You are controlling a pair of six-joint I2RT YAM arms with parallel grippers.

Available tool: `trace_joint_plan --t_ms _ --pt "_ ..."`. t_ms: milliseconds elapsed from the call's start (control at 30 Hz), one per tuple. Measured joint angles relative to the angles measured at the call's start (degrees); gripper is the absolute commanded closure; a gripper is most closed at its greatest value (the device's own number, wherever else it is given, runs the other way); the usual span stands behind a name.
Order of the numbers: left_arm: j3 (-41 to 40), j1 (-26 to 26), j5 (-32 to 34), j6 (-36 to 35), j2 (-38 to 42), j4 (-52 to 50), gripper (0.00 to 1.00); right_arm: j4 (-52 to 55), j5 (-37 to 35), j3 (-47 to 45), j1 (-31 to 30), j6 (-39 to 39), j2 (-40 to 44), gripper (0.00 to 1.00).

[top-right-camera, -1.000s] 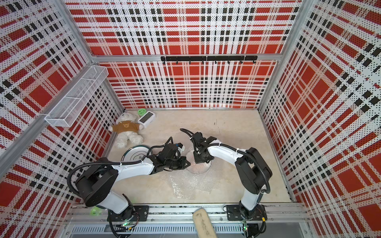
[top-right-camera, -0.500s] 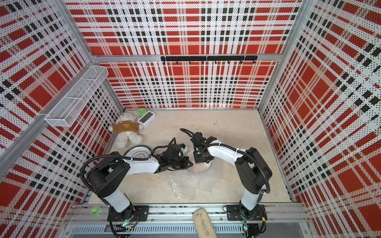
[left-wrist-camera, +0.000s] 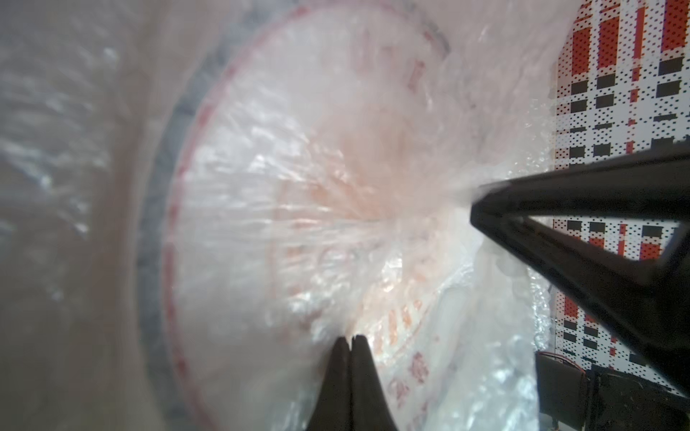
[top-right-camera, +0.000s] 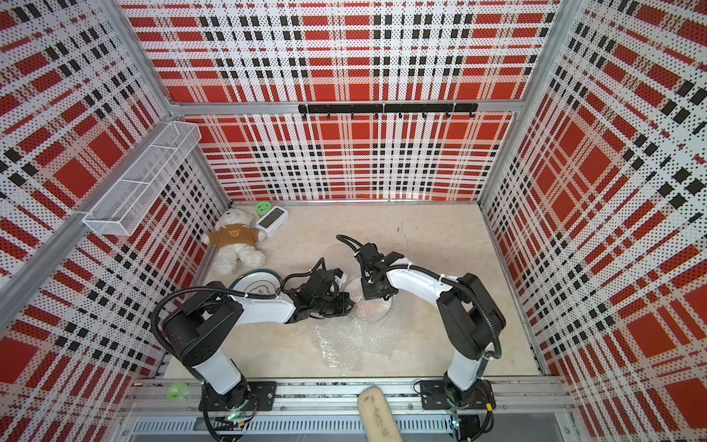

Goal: Unpack dinner plates from bubble wrap
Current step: Unwrap the bubble wrap.

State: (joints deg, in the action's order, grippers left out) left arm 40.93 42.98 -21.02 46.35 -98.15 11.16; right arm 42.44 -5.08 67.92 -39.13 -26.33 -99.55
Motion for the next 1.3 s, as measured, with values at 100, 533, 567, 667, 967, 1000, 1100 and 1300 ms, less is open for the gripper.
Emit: trace_joint_plan --t_ms 100,533,567,667,967,1000,1100,1300 --pt "0.0 -0.2 0.0 0.2 -0.4 0.4 1.00 0.0 -1.5 0.0 0.7 0.0 0.4 1.00" --pt "-0.2 -1.1 -1.3 1.2 -0.8 1.5 1.00 -2.2 -5.0 -9.2 3.8 -2.3 17.3 1.00" --pt "-0.2 -1.2 -1.4 1.2 -0.8 1.5 1.00 -2.4 -5.0 -10.2 4.2 -2.7 18.6 1.00" --pt "-0.2 -1.2 -1.7 1.2 -0.8 1.5 1.00 -3.7 -4.5 -14.0 5.4 -3.9 22.0 1.00" --pt "-0.4 -1.5 -2.5 1.4 -0.8 1.8 1.00 -6.5 -1.7 -23.4 10.6 -7.1 28.7 0.88" --pt "-0.4 -1.5 -2.6 1.4 -0.8 1.8 1.00 -7.1 -1.2 -24.0 11.3 -7.5 28.8 0.85" --pt "-0.4 -1.5 -2.6 1.4 -0.7 1.8 1.00 -9.0 0.8 -26.5 14.1 -8.3 29.0 0.81" --pt "-1.2 -1.8 -3.1 1.4 0.3 1.6 1.00 -11.5 4.9 -31.2 21.0 -10.2 31.0 0.60"
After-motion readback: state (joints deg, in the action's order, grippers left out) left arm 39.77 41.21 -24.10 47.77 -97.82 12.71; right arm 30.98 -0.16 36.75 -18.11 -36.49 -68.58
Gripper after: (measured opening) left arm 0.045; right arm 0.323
